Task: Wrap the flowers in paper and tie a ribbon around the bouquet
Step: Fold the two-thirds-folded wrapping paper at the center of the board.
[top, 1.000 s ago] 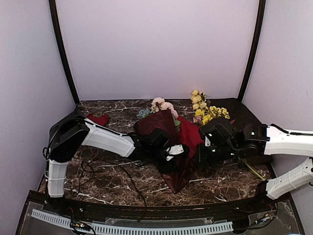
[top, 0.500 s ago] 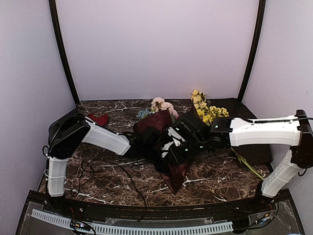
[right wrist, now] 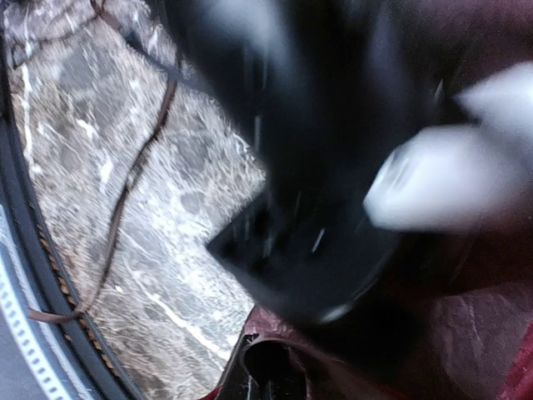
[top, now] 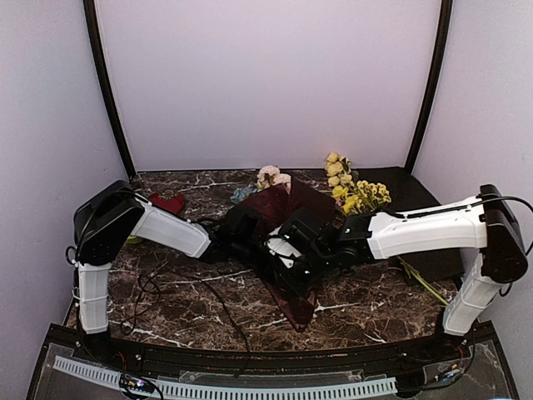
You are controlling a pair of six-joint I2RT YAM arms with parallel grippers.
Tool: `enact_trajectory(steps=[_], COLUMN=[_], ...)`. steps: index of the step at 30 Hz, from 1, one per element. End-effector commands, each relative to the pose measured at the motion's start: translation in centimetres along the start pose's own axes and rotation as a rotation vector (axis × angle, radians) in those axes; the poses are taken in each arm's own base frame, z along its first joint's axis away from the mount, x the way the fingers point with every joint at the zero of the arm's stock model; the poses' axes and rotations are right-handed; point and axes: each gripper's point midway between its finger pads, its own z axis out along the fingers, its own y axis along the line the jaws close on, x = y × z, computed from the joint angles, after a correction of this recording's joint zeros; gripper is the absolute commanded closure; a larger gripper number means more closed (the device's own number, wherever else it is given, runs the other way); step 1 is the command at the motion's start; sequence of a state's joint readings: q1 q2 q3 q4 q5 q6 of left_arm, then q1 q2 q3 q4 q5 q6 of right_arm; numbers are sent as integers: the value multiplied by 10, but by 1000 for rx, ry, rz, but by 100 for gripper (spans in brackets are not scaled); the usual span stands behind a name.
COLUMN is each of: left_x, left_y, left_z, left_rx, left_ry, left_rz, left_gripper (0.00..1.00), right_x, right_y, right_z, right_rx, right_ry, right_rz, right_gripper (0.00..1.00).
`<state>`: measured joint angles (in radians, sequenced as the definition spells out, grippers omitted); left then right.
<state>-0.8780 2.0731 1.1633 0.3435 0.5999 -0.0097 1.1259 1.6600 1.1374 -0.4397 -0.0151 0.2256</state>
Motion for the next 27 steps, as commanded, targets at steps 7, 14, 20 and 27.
enact_trajectory(steps=[7, 14, 20, 27], left_x=[-25, -41, -47, -53], left_y=[36, 44, 46, 24], left_z=[-66, -119, -160, -179], left_rx=[-191, -310, -387, -272], left_ry=[-65, -149, -202, -288], left_rz=[-88, -76, -91, -166], left_gripper=[43, 35, 30, 41], right_x=[6, 3, 5, 5], right_y=[7, 8, 8, 9], right_z=[19, 28, 32, 35], right_rx=[-7, 31, 36, 36], right_ry=[29, 50, 54, 45], right_rz=[-97, -169, -175, -178], right_gripper=[100, 100, 100, 100])
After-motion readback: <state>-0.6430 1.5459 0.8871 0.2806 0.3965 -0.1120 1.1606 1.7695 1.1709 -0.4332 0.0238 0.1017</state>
